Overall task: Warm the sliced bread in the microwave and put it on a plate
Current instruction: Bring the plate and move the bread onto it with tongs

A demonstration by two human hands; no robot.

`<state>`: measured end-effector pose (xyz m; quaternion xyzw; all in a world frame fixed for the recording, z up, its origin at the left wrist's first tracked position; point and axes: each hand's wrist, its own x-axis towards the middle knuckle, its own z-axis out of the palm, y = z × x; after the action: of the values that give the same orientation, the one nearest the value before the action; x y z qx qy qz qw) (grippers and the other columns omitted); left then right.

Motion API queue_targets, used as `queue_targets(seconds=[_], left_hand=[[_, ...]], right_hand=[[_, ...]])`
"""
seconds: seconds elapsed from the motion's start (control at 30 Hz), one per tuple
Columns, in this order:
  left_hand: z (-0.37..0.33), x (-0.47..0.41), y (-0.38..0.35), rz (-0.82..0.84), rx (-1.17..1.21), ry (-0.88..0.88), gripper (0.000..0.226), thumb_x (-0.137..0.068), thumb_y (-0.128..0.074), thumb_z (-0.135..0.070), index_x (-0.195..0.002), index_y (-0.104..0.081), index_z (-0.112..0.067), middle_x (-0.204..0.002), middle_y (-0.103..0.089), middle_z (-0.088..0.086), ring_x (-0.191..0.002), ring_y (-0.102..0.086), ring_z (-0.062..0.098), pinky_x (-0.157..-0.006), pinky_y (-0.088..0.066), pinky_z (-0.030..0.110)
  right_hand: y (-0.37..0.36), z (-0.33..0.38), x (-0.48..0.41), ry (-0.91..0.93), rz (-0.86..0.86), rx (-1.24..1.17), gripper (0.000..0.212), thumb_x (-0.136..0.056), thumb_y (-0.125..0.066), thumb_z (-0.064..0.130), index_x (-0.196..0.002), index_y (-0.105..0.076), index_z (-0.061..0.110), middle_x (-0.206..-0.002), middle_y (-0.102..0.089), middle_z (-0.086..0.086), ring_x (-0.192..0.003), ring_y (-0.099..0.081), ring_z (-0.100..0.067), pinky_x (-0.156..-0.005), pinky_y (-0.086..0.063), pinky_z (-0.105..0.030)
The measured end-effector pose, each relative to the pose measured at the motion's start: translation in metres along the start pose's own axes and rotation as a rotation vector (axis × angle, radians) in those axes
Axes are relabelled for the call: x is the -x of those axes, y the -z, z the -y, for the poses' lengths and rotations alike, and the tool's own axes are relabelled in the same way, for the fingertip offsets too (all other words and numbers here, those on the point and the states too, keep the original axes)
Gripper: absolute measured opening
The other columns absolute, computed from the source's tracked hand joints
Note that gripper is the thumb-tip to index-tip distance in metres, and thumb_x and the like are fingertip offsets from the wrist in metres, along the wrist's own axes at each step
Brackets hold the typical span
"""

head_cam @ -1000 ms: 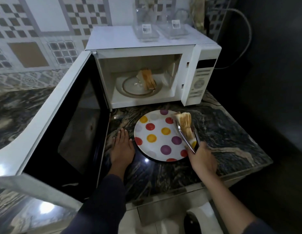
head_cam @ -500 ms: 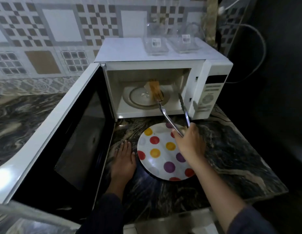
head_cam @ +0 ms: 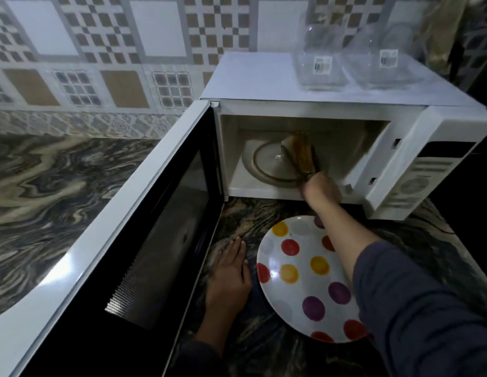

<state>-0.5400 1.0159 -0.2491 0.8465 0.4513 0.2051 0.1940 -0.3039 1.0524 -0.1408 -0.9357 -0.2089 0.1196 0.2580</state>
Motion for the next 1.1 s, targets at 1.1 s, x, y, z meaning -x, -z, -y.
queue_targets(seconds=[1.1], left_hand=[[-0.001, 0.001, 0.001, 0.021, -0.047, -0.026, 0.062, -0.084, -0.022, -0.031, -0.134, -0.048, -0.005, -0.143, -0.045, 0.012, -0.136, -0.038, 0.023, -0.114, -0.020, 0.029]], right_hand=[[0.016, -0.094, 0.149, 0.186, -0.065, -0.140, 0.046, -0.089, -0.054, 0.039, -0.127, -0.046, 0.013, -0.124, -0.057, -0.010, -0.112, -0.053, -0.028, -0.082, -0.040, -0.030]])
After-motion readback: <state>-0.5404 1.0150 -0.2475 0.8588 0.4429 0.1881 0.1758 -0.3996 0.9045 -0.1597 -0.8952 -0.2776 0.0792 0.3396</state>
